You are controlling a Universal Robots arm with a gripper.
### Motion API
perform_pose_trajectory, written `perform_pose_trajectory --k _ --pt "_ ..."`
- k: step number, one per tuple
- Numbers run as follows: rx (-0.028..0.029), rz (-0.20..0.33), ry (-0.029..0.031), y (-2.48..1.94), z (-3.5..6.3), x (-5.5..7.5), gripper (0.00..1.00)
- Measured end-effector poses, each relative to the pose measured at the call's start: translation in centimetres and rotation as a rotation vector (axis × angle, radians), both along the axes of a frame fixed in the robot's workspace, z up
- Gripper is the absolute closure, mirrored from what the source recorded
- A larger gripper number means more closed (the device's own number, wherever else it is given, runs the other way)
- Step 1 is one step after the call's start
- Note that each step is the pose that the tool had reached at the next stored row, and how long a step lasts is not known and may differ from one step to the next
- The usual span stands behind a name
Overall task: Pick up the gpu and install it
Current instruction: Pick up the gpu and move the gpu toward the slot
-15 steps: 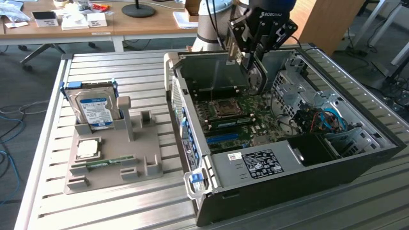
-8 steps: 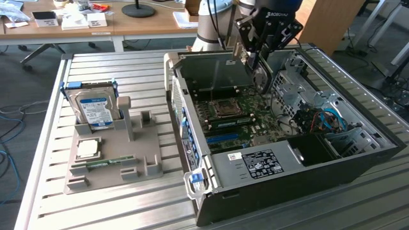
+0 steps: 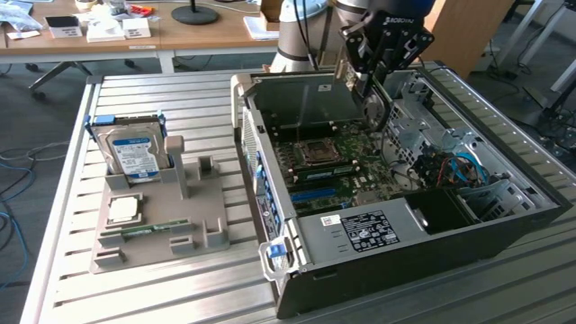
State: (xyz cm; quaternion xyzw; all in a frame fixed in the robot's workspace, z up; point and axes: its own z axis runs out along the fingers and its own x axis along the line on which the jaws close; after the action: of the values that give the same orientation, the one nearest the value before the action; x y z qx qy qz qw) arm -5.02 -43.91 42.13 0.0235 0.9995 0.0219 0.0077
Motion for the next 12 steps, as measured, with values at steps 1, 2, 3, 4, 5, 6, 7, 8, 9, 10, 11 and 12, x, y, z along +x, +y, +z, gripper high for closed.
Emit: perform_pose_trajectory --k 1,2,3,4,5,6,7,8,9,10,11,12 --pt "0.0 0.0 0.0001 0.0 0.0 0.1 0.73" --pt "-0.0001 0.0 0.0 0.0 0.0 0.3 0.73" --pt "0.0 0.0 0.0 0.0 0.0 0.5 0.73" --pt "0.0 0.0 0.0 0.0 0.0 0.6 0.73" --pt "0.0 0.0 0.0001 0.0 0.0 0.7 0.73" --pt "0.0 0.0 0.0 0.0 0.0 0.9 0.73" --pt "0.0 0.0 0.0 0.0 0.0 1.0 0.73" --pt "-0.0001 0.0 0.0 0.0 0.0 1.1 0.73" --pt "0.0 0.0 0.0 0.0 0.0 1.2 0.73" --pt "0.0 0.0 0.0 0.0 0.0 1.2 0.73" --pt "0.0 0.0 0.0 0.0 0.0 1.2 0.73" --pt "-0.0001 0.0 0.0 0.0 0.0 1.2 0.73"
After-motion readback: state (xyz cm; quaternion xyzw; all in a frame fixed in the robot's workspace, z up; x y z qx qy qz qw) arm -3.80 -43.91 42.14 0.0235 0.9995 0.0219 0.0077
